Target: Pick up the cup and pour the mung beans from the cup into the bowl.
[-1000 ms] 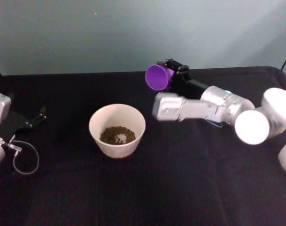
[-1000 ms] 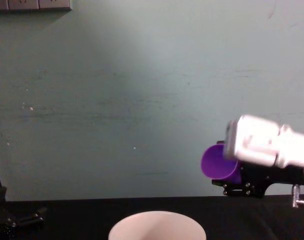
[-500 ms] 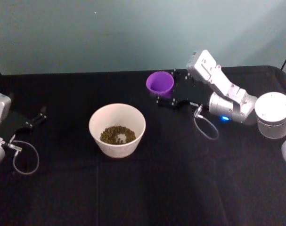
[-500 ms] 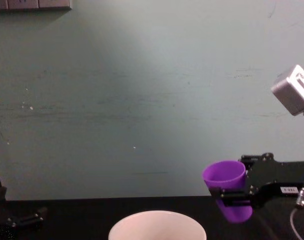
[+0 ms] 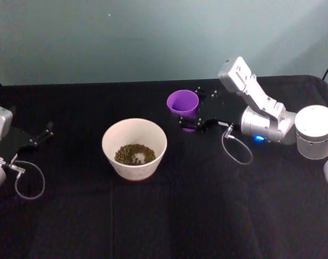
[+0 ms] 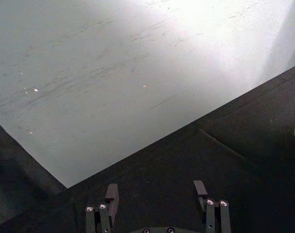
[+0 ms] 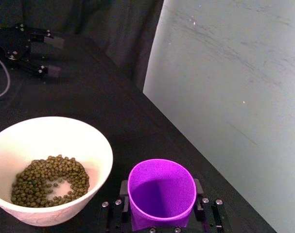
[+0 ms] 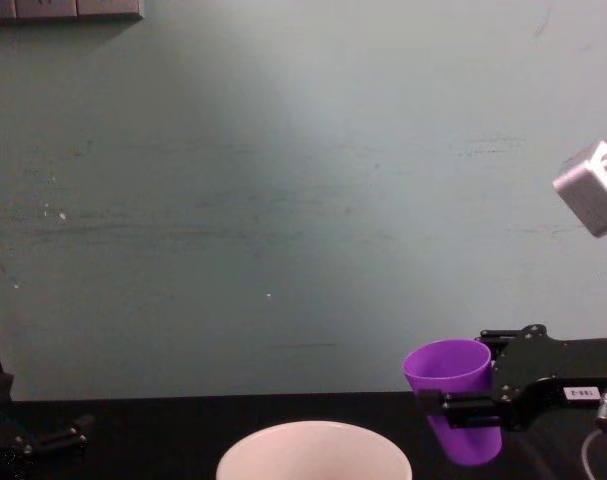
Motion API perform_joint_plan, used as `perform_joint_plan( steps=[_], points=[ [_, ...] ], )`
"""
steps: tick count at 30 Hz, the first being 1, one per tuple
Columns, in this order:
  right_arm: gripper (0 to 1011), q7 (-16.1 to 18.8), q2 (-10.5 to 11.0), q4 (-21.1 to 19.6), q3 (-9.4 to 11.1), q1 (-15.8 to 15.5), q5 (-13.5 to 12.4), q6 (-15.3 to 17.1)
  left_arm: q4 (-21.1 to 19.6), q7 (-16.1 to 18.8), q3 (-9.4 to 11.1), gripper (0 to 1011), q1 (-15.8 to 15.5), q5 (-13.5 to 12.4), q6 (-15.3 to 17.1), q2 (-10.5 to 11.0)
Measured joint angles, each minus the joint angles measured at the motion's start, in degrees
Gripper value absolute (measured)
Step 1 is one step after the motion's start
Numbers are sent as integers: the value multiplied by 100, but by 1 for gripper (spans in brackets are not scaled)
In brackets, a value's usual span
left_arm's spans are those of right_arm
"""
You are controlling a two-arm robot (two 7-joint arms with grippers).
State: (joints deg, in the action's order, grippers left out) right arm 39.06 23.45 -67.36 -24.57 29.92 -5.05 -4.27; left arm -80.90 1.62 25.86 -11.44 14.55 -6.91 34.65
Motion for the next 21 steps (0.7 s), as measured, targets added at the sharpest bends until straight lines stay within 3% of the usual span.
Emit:
perform_joint_plan(
  steps=[12, 17, 21],
  points=[
    [739, 7, 5, -1, -17, 7, -18, -41, 0, 0, 0, 1000, 0, 0, 0, 0],
    [739, 3, 10, 126, -45, 7, -90, -439, 0, 0, 0, 1000, 1, 0, 0, 0],
    [738, -14, -2, 445, -45, -15, -211, -978, 0, 0, 0, 1000, 0, 0, 0, 0]
  ],
)
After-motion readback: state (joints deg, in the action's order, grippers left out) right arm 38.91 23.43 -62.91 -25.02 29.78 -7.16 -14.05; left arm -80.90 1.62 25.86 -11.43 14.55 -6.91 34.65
